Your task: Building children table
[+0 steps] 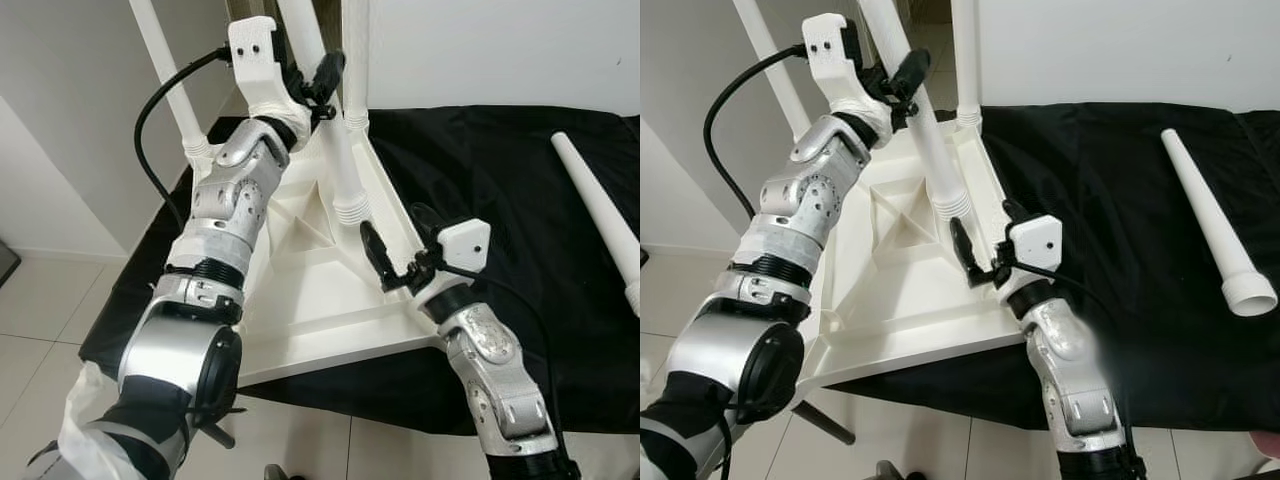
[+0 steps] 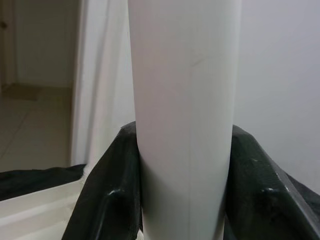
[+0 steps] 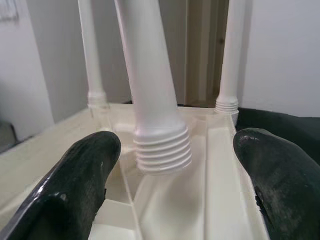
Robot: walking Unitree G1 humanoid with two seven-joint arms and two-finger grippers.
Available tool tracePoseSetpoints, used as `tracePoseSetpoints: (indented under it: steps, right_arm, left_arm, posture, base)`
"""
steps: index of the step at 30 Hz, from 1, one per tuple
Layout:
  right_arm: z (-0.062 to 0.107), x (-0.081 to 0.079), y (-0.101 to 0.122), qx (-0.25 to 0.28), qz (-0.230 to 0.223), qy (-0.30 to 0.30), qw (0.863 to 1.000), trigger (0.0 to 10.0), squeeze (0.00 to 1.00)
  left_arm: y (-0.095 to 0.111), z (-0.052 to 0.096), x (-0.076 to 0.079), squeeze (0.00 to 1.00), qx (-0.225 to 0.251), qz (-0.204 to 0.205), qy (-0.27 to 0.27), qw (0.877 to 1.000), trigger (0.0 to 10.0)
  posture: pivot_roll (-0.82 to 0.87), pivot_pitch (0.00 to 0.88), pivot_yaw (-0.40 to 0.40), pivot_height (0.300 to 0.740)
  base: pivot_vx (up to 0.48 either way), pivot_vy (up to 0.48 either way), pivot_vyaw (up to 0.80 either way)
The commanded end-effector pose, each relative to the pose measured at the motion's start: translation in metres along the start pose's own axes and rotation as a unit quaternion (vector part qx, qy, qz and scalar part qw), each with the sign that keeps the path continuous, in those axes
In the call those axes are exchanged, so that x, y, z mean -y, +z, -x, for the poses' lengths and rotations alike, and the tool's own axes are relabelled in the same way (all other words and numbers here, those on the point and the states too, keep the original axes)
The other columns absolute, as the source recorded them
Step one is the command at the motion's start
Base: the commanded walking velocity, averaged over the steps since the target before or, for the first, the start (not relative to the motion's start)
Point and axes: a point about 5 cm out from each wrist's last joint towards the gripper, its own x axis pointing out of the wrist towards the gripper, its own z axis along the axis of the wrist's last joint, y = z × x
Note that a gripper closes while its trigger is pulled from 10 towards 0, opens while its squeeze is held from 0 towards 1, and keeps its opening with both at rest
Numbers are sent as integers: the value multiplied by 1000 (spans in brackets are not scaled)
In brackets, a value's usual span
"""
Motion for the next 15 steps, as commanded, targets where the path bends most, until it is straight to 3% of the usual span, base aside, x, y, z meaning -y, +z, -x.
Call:
tracePoseSetpoints:
  steps: [1,6,8,15]
  right_arm:
    - [-9,-2,-5,-19,16,7,1000,10000,0]
    - [-17,-1,-7,-24,23,5,999,10000,0]
    - [-23,0,-6,-25,16,-2,1000,10000,0]
    - [-36,-1,-7,-37,11,-3,999,10000,0]
  left_arm:
    - [3,3,8,0,15,-22,-6,1000,10000]
    - [1,4,19,0,20,-36,-22,999,10000]
    - [0,5,30,0,21,-48,-40,998,10000]
    - [-7,11,50,0,17,-46,-56,997,10000]
  posture:
    - [-101,45,123,740]
    - [-95,40,116,740]
    - [-88,38,112,740]
    - [-86,35,106,740]
  base:
    - [0,0,0]
    - [0,0,0]
    - [0,0,0]
    - [0,0,0]
